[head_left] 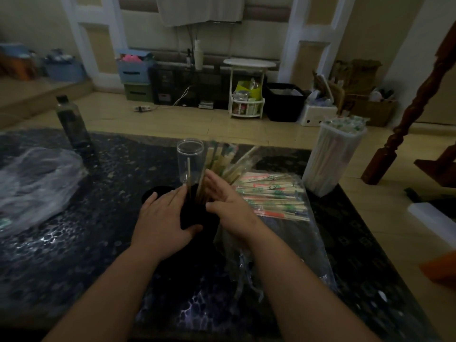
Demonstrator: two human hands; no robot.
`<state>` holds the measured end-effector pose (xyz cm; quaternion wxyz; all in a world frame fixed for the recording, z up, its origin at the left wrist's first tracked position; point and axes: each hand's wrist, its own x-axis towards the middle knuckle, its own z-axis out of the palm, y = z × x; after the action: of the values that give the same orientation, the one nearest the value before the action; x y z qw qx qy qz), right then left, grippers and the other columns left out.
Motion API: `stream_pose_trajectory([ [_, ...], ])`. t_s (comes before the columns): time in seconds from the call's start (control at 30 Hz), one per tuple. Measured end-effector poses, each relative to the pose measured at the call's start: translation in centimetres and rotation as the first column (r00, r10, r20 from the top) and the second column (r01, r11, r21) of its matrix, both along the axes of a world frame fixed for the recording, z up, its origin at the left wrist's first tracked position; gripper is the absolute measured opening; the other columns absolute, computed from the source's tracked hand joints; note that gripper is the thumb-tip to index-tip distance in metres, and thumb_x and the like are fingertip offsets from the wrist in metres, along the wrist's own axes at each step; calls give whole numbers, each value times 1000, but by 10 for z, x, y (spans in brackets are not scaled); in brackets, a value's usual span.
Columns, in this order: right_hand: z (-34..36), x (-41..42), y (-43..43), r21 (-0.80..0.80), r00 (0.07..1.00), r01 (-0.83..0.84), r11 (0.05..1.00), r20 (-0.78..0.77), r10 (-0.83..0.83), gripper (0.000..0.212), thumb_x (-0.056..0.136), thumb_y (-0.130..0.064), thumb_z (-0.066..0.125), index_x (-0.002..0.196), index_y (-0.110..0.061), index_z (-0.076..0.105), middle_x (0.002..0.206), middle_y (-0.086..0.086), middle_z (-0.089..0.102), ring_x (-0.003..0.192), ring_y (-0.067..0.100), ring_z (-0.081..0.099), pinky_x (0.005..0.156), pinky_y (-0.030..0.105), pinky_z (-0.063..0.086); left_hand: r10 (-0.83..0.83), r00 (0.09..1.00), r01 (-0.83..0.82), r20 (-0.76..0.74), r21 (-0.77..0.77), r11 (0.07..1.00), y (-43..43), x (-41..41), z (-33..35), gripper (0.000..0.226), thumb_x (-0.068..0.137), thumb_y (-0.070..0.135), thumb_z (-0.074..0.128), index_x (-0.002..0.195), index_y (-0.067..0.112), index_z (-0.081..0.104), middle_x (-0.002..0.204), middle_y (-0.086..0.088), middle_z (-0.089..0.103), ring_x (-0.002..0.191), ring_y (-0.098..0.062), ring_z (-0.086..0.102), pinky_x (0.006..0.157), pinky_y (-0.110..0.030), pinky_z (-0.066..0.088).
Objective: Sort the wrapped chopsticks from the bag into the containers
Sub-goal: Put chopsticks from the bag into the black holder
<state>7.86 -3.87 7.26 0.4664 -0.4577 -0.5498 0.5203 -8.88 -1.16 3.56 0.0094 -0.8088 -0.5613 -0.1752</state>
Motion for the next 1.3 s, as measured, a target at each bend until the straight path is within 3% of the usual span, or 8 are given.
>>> stream_pose_trajectory([
  [0.27,-5,8,6,-6,997,77,997,24,-77,75,94,14,41,157,-17,17,154,0,38,136,17,42,101,32,44,13,1000,-13,4,22,1000,2,-1,-2,97,76,69,61,154,31,17,154,8,36,142,-11,30,119,-38,8],
  [0.43,-2,15,4,15,976,190,982,103,-191,57,93,9,44,143,-19,45,115,-7,64,105,11,64,71,15,47,1,1000,-1,-10,21,1000,0,-2,-1,94,77,69,60,154,35,18,155,9,33,142,-10,28,119,-38,8],
  [0.53,2,19,-1,45,959,245,969,136,-249,41,86,14,43,103,-14,69,86,0,68,67,-1,63,55,9,43,-4,1000,4,0,16,1000,0,-3,-1,95,73,72,57,153,32,23,154,8,36,142,-12,31,118,-39,10],
  [0.8,11,55,-25,-83,922,307,948,274,-274,27,87,8,46,71,-8,60,63,7,61,39,7,46,38,17,32,13,999,-14,48,25,1000,2,-3,-3,99,66,82,27,151,31,31,151,7,41,139,-13,36,118,-40,12],
  [0.97,24,69,-50,-476,887,-54,878,381,261,24,94,2,44,82,-1,64,80,19,69,61,20,65,56,27,55,34,999,-35,39,16,999,1,1,-2,83,79,73,49,148,31,36,150,6,42,140,-15,36,118,-44,11],
  [1.07,18,69,-52,-532,531,-109,840,683,502,28,95,-2,49,113,1,70,118,15,69,89,20,62,81,30,50,61,998,-62,26,17,998,1,3,-1,79,82,67,56,149,31,33,152,8,39,141,-13,33,118,-42,9],
  [1.17,-10,65,-49,-501,297,-35,865,821,488,37,96,-8,48,131,-5,58,139,14,55,118,29,56,92,32,45,70,997,-70,18,21,997,1,5,0,79,82,66,58,149,30,34,151,7,40,140,-14,34,118,-43,10],
  [1.3,-52,72,-42,-415,397,181,892,860,320,72,97,-18,48,157,-7,10,164,11,3,149,33,15,120,44,22,81,997,-81,3,22,996,1,5,-1,76,84,60,61,149,30,35,151,7,41,140,-14,35,118,-43,11],
])
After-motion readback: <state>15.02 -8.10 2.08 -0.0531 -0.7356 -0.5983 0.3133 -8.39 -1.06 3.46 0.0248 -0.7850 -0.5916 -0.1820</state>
